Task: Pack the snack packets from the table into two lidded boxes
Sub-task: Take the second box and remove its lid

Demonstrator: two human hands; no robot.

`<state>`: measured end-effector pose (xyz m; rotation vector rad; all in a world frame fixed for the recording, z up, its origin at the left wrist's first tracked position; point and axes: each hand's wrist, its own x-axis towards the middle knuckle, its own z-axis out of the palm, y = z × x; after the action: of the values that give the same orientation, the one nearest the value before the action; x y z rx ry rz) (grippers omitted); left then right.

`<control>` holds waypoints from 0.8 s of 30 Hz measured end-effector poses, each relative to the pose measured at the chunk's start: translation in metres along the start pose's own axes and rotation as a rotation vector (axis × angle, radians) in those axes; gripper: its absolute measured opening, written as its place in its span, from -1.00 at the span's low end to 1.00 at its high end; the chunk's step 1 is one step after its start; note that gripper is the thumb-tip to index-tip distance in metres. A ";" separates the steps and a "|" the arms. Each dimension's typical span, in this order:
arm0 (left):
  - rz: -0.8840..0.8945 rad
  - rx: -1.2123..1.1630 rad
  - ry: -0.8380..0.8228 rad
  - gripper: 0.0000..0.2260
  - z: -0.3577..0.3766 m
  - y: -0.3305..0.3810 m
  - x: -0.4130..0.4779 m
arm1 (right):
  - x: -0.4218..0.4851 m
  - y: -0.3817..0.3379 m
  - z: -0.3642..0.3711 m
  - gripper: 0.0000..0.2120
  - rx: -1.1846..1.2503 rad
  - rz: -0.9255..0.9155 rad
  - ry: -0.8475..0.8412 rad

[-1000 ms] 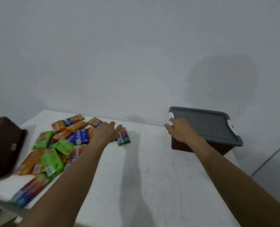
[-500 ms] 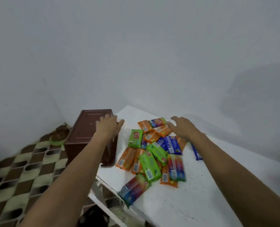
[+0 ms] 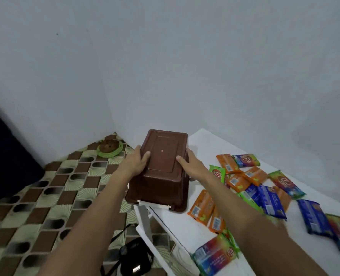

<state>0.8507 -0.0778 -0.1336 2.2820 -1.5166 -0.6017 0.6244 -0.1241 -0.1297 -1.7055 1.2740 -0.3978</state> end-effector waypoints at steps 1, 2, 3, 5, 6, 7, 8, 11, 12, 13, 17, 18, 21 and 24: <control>0.002 -0.048 -0.008 -0.37 0.002 0.000 0.000 | 0.005 0.002 0.006 -0.28 0.095 0.008 -0.008; 0.010 -0.092 -0.004 -0.38 0.005 0.001 0.000 | 0.010 0.005 0.011 -0.29 0.168 0.009 -0.012; 0.017 -0.125 0.005 -0.41 0.005 0.002 0.000 | 0.011 0.003 0.013 -0.35 0.214 0.006 -0.018; 0.050 -0.154 0.036 -0.48 0.001 0.006 -0.004 | 0.011 -0.004 0.012 -0.46 0.275 -0.007 -0.018; 0.070 -0.162 0.068 -0.50 -0.003 0.009 -0.006 | 0.011 -0.007 0.010 -0.48 0.307 -0.019 -0.006; 0.086 -0.170 0.111 -0.50 -0.007 0.014 -0.008 | 0.010 -0.010 0.007 -0.48 0.342 -0.029 0.005; 0.109 -0.180 0.161 -0.49 -0.012 0.019 -0.010 | 0.009 -0.013 0.003 -0.48 0.389 -0.052 0.032; 0.212 -0.239 0.267 -0.47 -0.024 0.041 -0.017 | -0.001 -0.021 -0.019 -0.50 0.553 -0.055 0.154; 0.257 -0.274 0.269 -0.46 -0.025 0.051 -0.020 | -0.007 -0.022 -0.029 -0.55 0.605 -0.059 0.200; 0.299 -0.318 0.254 -0.46 -0.025 0.062 -0.023 | -0.015 -0.022 -0.041 -0.62 0.648 -0.060 0.239; 0.464 -0.469 0.146 -0.31 -0.011 0.110 -0.035 | -0.054 -0.013 -0.091 -0.74 0.796 -0.064 0.387; 0.490 -0.507 0.111 -0.25 -0.006 0.124 -0.039 | -0.069 -0.010 -0.103 -0.77 0.830 -0.071 0.401; 0.516 -0.640 -0.023 -0.28 0.009 0.170 -0.058 | -0.110 0.009 -0.142 -0.68 0.885 -0.074 0.444; 0.531 -0.896 -0.104 -0.53 0.028 0.212 -0.087 | -0.156 0.031 -0.181 -0.59 0.933 -0.117 0.507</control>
<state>0.6402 -0.0786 -0.0384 1.1473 -1.4005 -0.9819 0.4145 -0.0760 -0.0228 -0.8893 1.0515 -1.3218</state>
